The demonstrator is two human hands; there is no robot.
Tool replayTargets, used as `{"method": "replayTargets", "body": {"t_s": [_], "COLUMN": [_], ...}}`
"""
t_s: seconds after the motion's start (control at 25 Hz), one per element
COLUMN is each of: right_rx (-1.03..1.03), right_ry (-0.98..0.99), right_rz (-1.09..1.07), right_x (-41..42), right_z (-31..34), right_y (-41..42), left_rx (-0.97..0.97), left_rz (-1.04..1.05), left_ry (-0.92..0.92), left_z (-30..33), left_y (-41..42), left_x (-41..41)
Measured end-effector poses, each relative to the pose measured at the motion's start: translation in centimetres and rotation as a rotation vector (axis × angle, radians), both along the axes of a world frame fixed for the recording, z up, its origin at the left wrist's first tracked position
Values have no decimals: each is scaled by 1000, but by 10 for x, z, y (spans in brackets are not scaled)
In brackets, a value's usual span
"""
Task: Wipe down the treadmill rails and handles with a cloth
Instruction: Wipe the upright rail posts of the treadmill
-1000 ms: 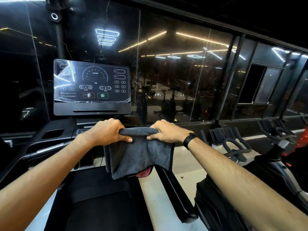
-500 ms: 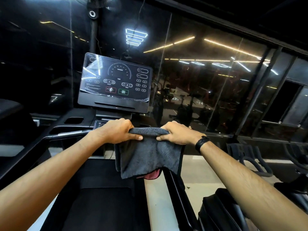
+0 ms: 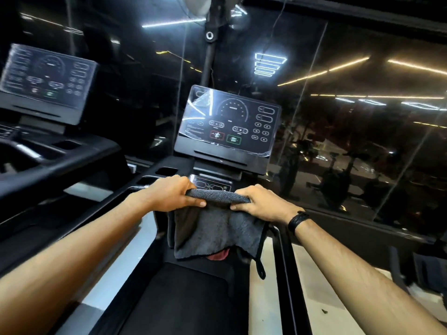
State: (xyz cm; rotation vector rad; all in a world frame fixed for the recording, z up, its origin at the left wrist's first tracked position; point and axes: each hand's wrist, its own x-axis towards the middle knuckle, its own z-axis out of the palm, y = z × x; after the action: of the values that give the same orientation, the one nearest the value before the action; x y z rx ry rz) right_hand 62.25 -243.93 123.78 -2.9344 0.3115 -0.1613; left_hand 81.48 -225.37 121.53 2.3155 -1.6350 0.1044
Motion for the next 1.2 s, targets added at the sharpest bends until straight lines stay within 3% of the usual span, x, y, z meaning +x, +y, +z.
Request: {"method": "replayTargets", "body": {"t_s": [0.4, 0.52, 0.56, 0.64, 0.72, 0.8, 0.96, 1.12, 1.2], "right_rx": [75, 160, 166, 229, 486, 635, 514, 694, 934], "right_ry": [3, 75, 25, -238, -483, -510, -213, -460, -585], "right_rz": [281, 346, 388, 449, 493, 541, 545, 572, 685], "right_x": [50, 62, 67, 76, 76, 78, 106, 133, 140], "right_z": [-42, -26, -8, 38, 77, 76, 12, 33, 54], "right_y": [37, 55, 61, 73, 84, 83, 112, 151, 182], "left_rx": [33, 69, -25, -459, -845, -861, -603, -845, -1004], "left_rz": [216, 179, 147, 135, 88, 65, 208, 322, 357], "left_ry": [102, 223, 275, 399, 631, 712, 475, 462, 402], "left_z": [-34, -9, 12, 54, 77, 71, 27, 36, 54], "left_y": [93, 118, 128, 151, 176, 190, 217, 269, 299], "left_x": [14, 6, 1, -9, -19, -28, -20, -18, -19]}}
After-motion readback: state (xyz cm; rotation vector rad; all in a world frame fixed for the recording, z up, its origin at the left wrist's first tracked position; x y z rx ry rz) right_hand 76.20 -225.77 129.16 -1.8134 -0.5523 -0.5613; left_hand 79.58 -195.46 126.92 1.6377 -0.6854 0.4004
